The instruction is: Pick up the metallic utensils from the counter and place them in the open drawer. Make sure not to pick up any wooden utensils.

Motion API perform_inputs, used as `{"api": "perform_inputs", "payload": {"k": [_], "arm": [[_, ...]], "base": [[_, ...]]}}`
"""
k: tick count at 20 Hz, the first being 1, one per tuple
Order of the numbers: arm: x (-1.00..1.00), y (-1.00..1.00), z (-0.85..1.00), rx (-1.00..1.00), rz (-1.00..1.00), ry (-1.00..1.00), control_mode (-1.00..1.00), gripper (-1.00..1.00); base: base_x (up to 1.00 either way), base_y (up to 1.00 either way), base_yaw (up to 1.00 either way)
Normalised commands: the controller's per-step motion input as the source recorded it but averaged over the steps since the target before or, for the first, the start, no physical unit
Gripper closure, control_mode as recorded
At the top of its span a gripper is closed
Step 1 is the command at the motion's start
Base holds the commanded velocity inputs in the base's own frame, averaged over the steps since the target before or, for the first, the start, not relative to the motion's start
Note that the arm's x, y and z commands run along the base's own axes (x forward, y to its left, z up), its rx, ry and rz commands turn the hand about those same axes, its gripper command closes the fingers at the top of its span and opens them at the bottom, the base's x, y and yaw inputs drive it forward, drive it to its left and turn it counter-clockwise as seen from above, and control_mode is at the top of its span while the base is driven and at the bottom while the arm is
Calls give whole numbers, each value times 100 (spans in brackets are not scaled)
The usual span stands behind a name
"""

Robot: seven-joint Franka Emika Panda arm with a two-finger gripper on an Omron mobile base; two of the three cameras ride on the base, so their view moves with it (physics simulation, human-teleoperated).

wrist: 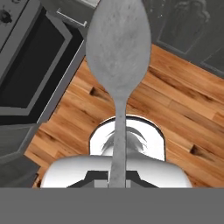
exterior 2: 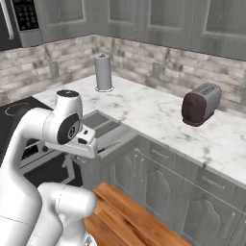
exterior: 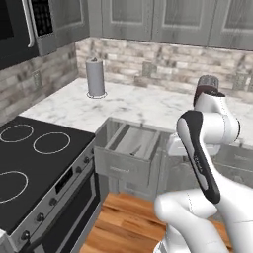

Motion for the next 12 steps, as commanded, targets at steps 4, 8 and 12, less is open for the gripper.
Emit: {"api": "perform_inputs", "payload": {"k": [4,8,12], "arm": [[0,0,0,0,0,0,100,100],[0,0,0,0,0,0,100,100],[0,0,0,0,0,0,100,100]], "base": [[50,10,-4],[27,18,-5],[33,31,-7]]}}
